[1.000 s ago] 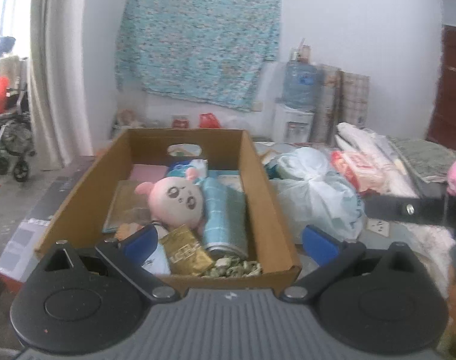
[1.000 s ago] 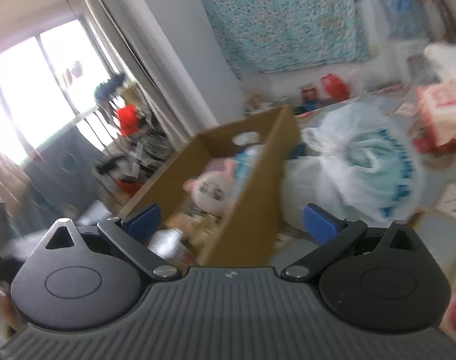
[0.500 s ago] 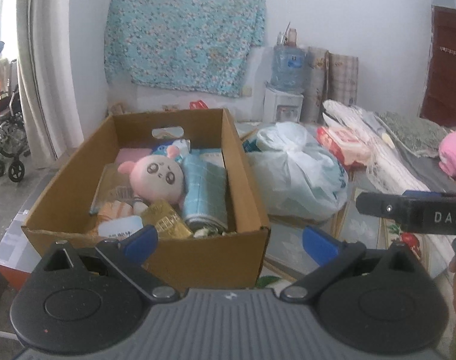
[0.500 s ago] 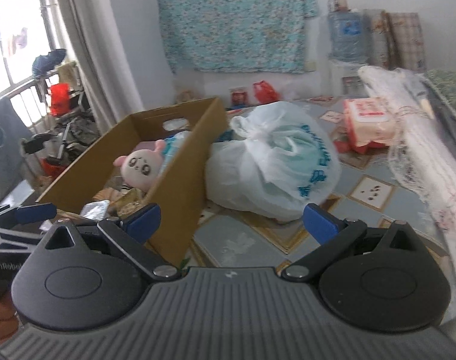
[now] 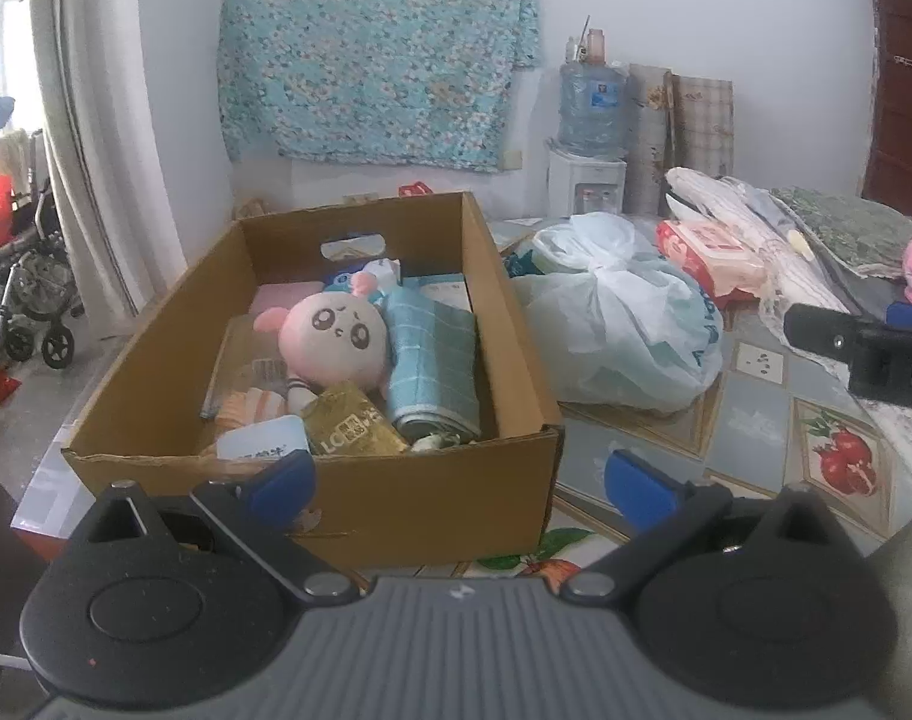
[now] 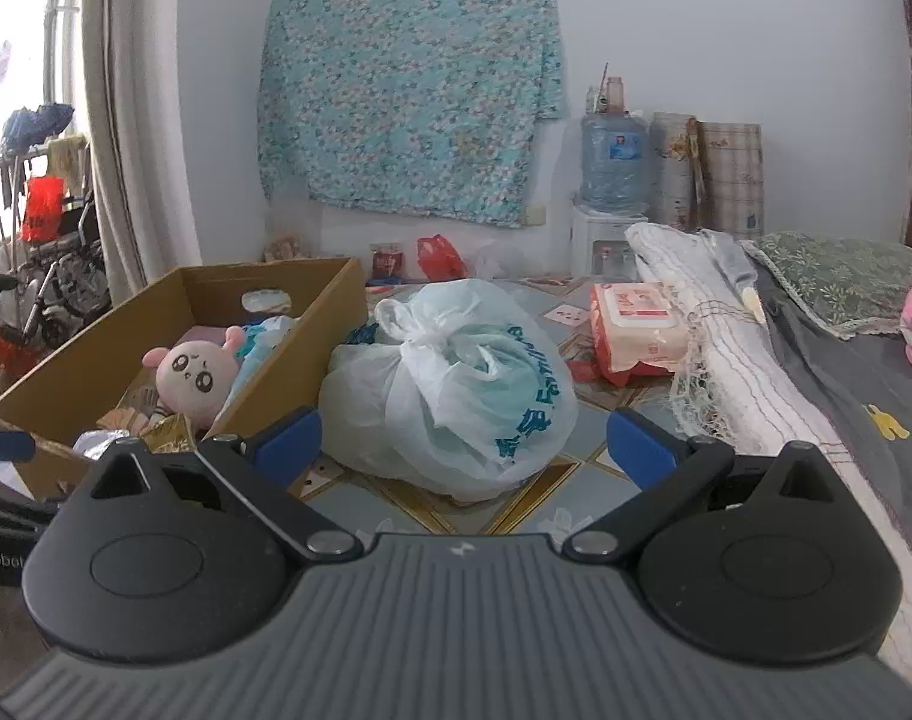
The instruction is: Organize soft objects
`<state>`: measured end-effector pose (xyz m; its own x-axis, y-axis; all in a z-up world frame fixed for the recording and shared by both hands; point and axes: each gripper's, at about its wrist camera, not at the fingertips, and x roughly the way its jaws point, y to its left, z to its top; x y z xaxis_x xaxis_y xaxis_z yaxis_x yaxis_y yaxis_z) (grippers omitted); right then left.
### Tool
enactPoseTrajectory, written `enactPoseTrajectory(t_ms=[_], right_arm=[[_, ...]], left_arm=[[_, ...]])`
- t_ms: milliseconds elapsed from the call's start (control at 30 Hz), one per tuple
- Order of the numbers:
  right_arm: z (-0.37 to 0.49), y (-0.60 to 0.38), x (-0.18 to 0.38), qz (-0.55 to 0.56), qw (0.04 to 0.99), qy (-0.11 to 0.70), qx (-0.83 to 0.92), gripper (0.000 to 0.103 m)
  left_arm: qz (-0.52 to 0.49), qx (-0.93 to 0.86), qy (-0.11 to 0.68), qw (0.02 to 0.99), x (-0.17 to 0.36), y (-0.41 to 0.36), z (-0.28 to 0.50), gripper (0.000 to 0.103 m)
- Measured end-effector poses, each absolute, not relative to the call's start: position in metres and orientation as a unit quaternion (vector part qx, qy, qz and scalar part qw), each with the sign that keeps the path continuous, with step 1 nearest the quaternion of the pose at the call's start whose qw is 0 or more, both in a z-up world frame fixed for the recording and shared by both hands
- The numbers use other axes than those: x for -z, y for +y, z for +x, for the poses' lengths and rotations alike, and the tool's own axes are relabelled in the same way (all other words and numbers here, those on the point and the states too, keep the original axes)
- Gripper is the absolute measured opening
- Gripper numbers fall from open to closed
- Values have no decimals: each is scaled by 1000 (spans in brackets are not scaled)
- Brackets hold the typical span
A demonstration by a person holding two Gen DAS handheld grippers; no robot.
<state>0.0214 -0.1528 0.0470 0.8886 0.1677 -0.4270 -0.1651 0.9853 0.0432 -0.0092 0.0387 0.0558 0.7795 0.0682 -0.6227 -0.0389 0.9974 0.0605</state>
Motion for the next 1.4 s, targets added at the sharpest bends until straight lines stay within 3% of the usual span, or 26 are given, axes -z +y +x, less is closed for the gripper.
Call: enactPoseTrajectory(t_ms=[433, 1000, 1400], right_arm=[[30, -159, -26, 70, 949, 287, -105, 102], [30, -109, -18, -8, 938, 312, -154, 102], [35, -88, -17, -6, 926, 334, -177, 102]], left_arm=[[-25, -6, 352, 936, -53, 55, -7, 103], [-34, -103, 352, 930, -45, 71, -19, 103], [-50, -121, 363, 923, -40, 77, -15, 103]])
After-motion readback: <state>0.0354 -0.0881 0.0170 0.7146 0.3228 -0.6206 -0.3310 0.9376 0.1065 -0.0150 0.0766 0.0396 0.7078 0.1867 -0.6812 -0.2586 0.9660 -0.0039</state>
